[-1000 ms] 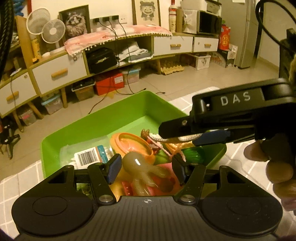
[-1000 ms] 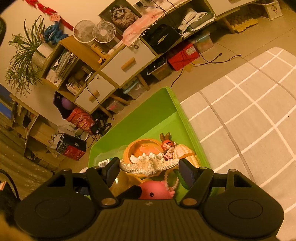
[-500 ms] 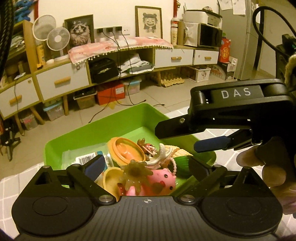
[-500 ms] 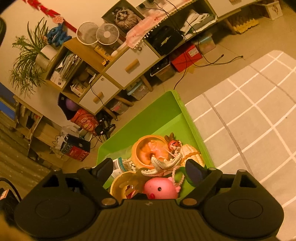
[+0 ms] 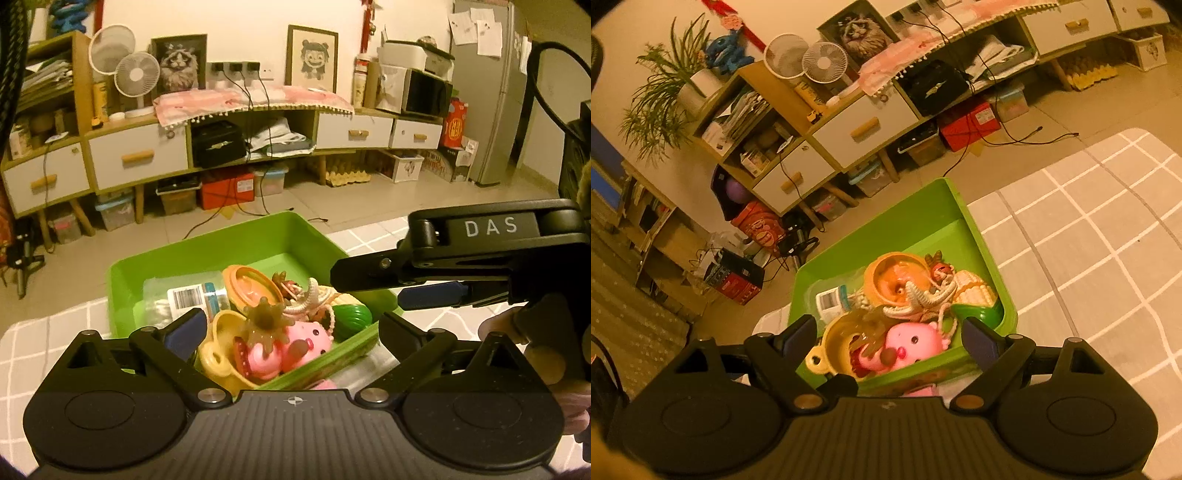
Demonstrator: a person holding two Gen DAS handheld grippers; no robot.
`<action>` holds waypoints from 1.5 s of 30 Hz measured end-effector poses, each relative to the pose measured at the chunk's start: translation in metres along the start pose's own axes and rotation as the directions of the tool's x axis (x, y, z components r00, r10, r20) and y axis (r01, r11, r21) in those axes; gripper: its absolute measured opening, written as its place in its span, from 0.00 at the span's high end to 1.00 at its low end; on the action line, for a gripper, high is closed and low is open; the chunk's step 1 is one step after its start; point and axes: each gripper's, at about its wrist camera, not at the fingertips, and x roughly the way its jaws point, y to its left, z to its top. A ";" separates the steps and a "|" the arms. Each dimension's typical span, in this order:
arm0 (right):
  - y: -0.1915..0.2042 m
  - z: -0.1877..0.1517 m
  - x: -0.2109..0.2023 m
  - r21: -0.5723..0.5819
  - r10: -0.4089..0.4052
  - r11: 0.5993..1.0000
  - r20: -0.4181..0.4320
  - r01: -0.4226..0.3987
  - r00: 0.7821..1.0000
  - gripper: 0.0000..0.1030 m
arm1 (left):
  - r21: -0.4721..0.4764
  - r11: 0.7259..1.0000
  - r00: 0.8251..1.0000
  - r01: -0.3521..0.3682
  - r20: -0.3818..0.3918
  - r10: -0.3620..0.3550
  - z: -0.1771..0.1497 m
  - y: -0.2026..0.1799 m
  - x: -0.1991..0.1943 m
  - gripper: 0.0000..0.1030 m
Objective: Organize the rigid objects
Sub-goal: 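Open the left tool to drop the octopus while the right tool releases the starfish into the bin, then move both tools away from the bin back toward the remaining toys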
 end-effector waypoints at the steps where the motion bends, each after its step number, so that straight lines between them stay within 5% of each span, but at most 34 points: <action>1: 0.002 -0.002 -0.002 -0.005 0.000 1.000 0.000 0.000 1.000 0.29 | -0.005 1.000 1.000 0.001 0.004 -0.001 -0.001 0.000 -0.003 0.04; 26: 0.022 -0.074 -0.055 -0.224 -0.079 0.971 0.014 0.080 0.997 0.25 | -0.094 0.996 1.000 -0.007 -0.006 0.006 -0.063 0.009 -0.063 0.02; 45: 0.000 -0.147 -0.018 -0.454 -0.276 0.864 -0.068 0.216 0.959 0.25 | -0.103 0.984 0.979 -0.148 -0.156 0.131 -0.126 0.030 -0.033 0.02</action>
